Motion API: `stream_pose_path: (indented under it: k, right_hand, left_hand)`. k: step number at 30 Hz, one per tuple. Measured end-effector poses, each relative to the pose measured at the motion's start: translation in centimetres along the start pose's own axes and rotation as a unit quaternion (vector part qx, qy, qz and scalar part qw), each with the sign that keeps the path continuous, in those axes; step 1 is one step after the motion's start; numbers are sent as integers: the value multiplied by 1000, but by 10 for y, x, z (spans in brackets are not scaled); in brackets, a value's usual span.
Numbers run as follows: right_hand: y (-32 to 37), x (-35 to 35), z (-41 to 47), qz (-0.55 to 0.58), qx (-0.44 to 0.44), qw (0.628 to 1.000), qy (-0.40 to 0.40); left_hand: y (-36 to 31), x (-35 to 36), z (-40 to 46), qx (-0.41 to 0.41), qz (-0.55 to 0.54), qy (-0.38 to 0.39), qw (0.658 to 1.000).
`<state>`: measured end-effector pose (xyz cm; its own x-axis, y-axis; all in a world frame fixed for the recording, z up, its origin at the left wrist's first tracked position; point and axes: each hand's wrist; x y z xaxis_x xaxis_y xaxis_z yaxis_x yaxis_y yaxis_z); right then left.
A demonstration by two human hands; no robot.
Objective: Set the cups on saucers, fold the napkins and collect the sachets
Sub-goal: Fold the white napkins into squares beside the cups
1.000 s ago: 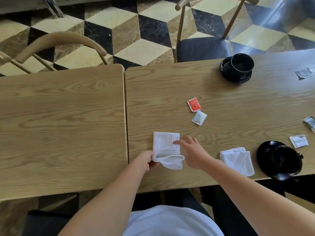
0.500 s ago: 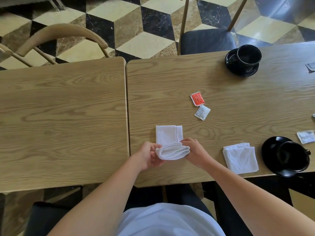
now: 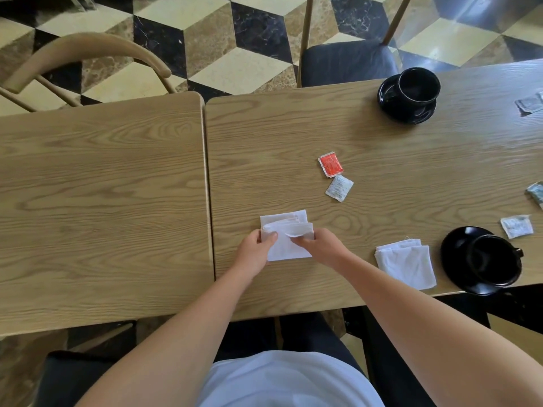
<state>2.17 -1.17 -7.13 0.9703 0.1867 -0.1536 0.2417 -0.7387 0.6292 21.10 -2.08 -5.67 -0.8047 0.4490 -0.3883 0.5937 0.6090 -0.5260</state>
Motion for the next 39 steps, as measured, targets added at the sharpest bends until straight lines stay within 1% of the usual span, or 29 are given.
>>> stream_pose_path:
  k: [3,6,12,15,17,19,21,23,24,25,26,27,28,29,30,31,32,36,39]
  right_hand:
    - [3,-1,5,-9,17,1000,-10]
    - [7,-3,10,-22,4,1000,-18]
    - [18,-1,24,-80,20,996,-44]
    - [19,-1,29,-96,26,993,-57]
    - [19,0,30,-125,32,989,-71]
    - [18,2,30,-186,34,977,-96]
    - [17,4,28,-233,14,961,-148]
    - [15,6,26,-235,-22,952,-196]
    - [14,7,24,-224,-45,951,-206]
    - [13,9,22,-216,-78,951,-206]
    - [11,11,19,-222,-131,945,-203]
    - [8,13,17,-253,-194,927,-199]
    - [4,16,16,-299,-247,902,-192]
    - [0,20,16,-339,-285,878,-182]
    - [-4,23,19,-364,-307,864,-166]
    - [-5,24,22,-377,-320,856,-151]
    - [-6,26,25,-382,-332,851,-141]
    - [-7,25,38,-413,-353,833,-105]
    - [-7,23,48,-434,-356,823,-88]
  left_hand:
    - [-4,4,6,-10,-1,-26,1000]
    - [-8,6,13,-6,14,-50,999]
    - [-15,6,25,-5,56,-77,995]
    - [-18,7,30,-26,76,-81,993]
    - [-18,10,33,-42,83,-89,992]
    - [-19,11,37,-55,80,-91,991]
    - [-20,10,38,-60,87,-98,990]
    - [-17,7,35,-59,120,-135,982]
    - [-15,6,32,-51,134,-167,975]
    - [-12,6,28,-25,156,-204,966]
    - [-7,6,23,37,193,-243,950]
    - [-2,8,17,123,242,-272,923]
    - [4,12,13,213,298,-285,886]
    - [9,17,10,286,347,-281,848]
    - [14,22,10,332,380,-265,822]
    - [16,26,10,352,401,-247,809]
    - [18,28,11,355,418,-229,804]
    - [17,32,23,300,485,-181,801]
    - [22,38,34,269,507,-176,800]
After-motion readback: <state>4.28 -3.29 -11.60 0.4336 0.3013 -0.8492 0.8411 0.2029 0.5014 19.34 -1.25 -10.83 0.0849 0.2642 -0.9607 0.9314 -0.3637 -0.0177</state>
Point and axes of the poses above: each hand's wrist, its own z-axis towards the middle knuckle, its own x-axis out of the palm, y = z × x, and after that the axes turned 12 degrees about z, right-handed
